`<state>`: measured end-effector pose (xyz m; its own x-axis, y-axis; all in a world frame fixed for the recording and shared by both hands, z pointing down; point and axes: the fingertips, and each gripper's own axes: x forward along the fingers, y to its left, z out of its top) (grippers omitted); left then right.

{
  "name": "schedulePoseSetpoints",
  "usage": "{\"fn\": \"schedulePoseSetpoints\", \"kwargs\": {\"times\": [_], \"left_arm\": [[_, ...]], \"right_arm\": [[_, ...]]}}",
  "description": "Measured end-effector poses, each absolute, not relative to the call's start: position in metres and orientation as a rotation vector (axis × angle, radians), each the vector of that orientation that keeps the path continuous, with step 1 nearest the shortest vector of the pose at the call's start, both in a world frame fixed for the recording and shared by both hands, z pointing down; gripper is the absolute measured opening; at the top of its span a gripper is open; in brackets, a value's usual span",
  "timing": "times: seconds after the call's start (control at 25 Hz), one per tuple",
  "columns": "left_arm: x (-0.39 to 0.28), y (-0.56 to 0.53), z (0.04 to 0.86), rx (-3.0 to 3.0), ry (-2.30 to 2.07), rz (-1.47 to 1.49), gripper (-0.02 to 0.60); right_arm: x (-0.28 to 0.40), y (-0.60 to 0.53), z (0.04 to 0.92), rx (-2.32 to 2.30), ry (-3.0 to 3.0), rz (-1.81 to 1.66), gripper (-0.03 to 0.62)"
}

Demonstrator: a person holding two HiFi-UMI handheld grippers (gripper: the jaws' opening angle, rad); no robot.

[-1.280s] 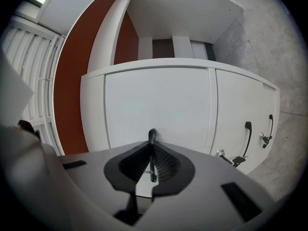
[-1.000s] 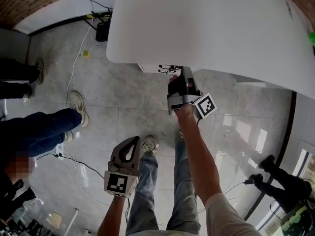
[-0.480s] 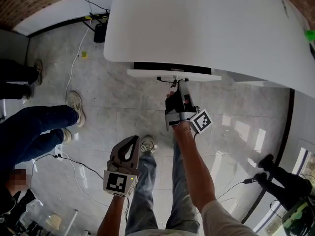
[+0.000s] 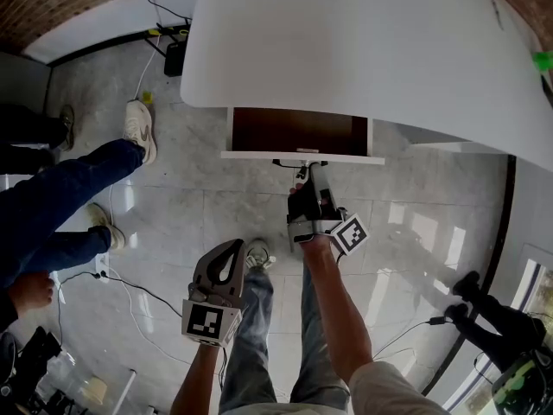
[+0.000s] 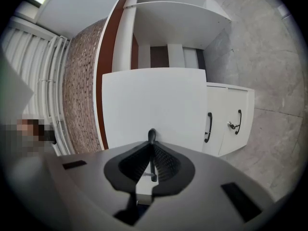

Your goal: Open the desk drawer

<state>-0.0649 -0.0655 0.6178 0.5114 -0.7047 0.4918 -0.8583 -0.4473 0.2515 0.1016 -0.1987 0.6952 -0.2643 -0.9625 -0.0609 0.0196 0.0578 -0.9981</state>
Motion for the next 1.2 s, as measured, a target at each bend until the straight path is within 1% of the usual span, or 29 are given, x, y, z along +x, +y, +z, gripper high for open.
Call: {"fn": "schedulePoseSetpoints", "kwargs": {"times": [0.56, 0.96, 1.2], "left_arm": [[-0.060, -0.061, 0.625, 2.278, -1.264, 0.429, 0.012], [-0.057, -0.053, 0.630, 2.275, -1.250, 0.438, 0.012], [-0.060, -0.053, 0.634, 2.277, -1.243, 0.449, 0.012]], "right_arm": [[0.101, -0.136, 0.719, -1.039, 1.377, -1.423, 0.034], [0.098, -0.113, 0.751, -1.077, 1.348, -1.444, 0.034], [0.096, -0.093, 0.787, -1.151, 1.273, -1.509, 0.034]]}}
